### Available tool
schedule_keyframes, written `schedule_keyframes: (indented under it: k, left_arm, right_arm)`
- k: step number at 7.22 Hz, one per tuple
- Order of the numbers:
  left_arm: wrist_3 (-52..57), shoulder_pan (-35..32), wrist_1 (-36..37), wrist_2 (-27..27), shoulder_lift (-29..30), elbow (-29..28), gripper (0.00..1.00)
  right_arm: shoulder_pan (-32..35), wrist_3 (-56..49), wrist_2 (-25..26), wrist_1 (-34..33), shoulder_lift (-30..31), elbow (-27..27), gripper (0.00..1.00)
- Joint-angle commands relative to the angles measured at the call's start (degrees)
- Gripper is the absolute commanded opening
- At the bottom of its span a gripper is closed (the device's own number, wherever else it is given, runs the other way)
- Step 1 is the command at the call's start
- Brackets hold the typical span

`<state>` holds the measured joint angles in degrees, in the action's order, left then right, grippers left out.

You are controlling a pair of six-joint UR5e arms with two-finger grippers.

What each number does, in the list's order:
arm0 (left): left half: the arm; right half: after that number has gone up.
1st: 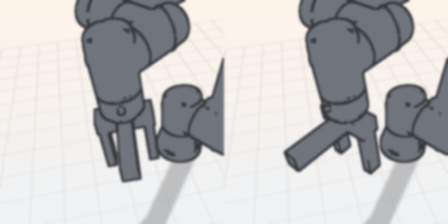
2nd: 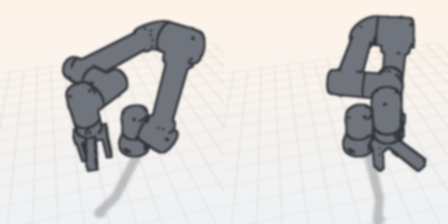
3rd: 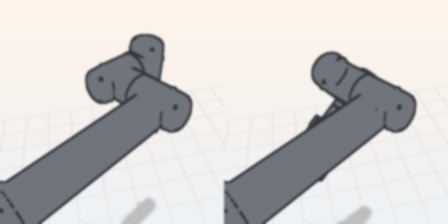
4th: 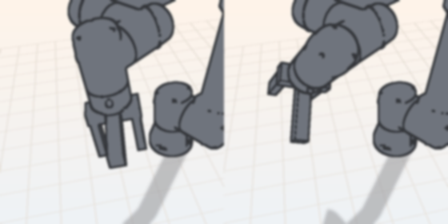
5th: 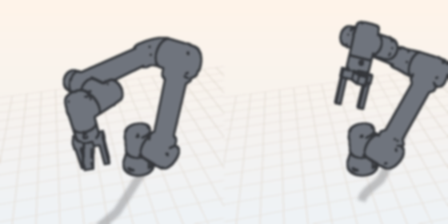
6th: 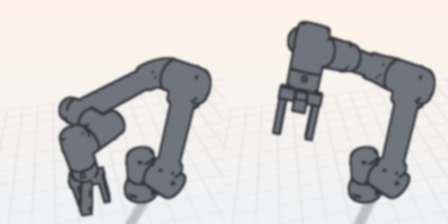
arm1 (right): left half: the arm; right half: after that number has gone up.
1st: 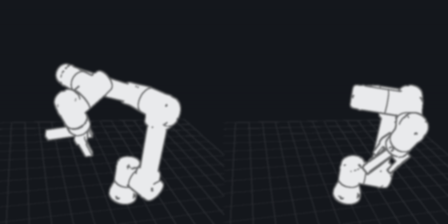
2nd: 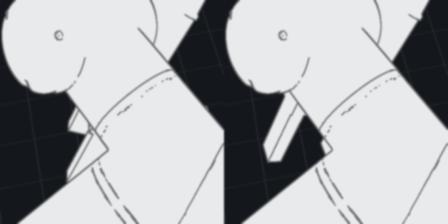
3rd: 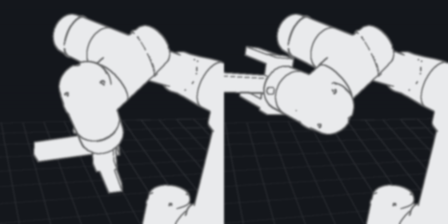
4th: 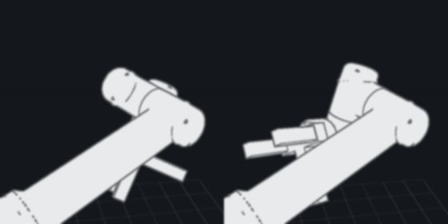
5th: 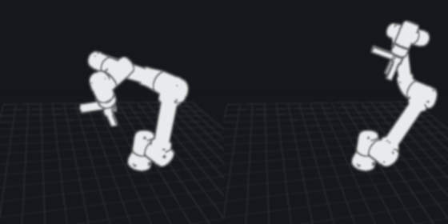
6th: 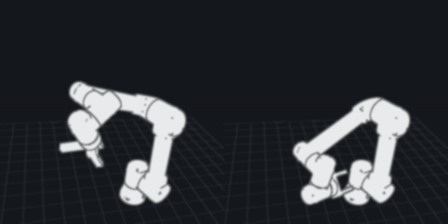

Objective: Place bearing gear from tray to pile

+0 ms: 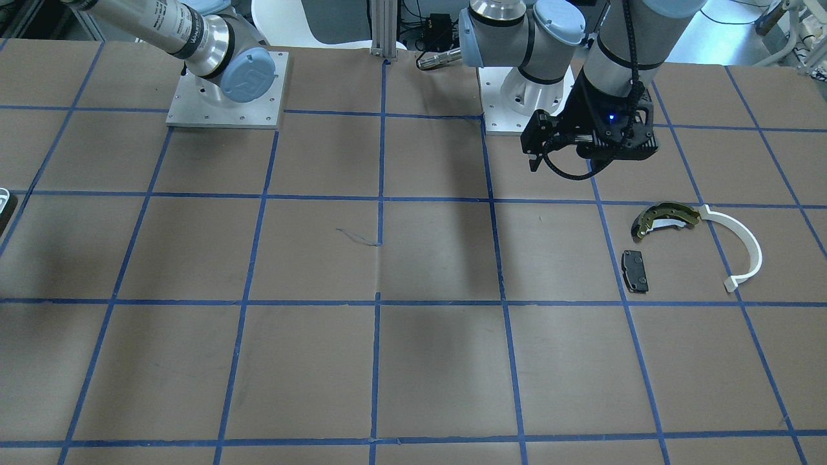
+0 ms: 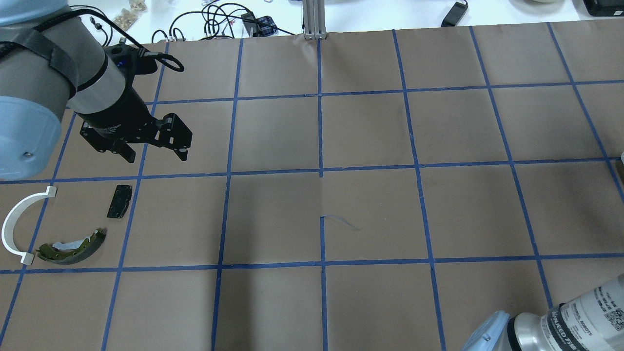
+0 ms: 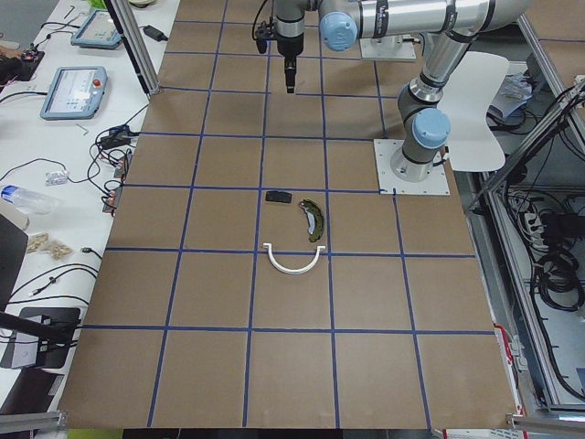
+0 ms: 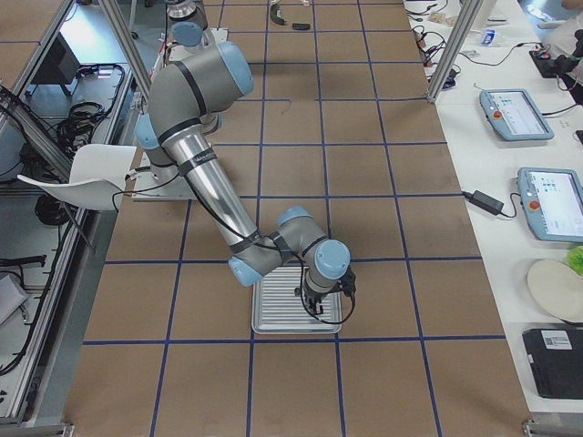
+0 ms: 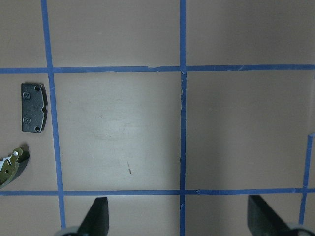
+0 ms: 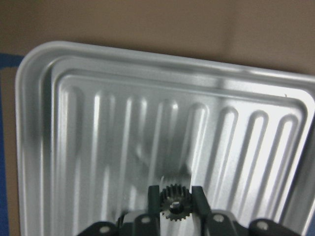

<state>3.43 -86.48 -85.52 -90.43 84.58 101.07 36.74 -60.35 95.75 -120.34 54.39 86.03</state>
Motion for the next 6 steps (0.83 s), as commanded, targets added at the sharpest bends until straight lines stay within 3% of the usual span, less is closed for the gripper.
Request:
schedule_keyframes:
  k: [1,3,6]
  left_arm:
    - [0.0,0.0,0.0,0.0,0.0,0.0,1.0]
    - [0.0,0.0,0.0,0.0,0.1,0.0,1.0]
    - [0.0,0.0,0.0,0.1,0.1,0.0,1.0]
  right_arm:
    - [5.1,6.3,-0.9,8.2,7.1,0.1,0.04]
    - [16.8,18.4,-1.1,12.7,12.6,1.7,0.05]
    - [36.9,48.6,-8.0,12.8,18.4,8.5,0.05]
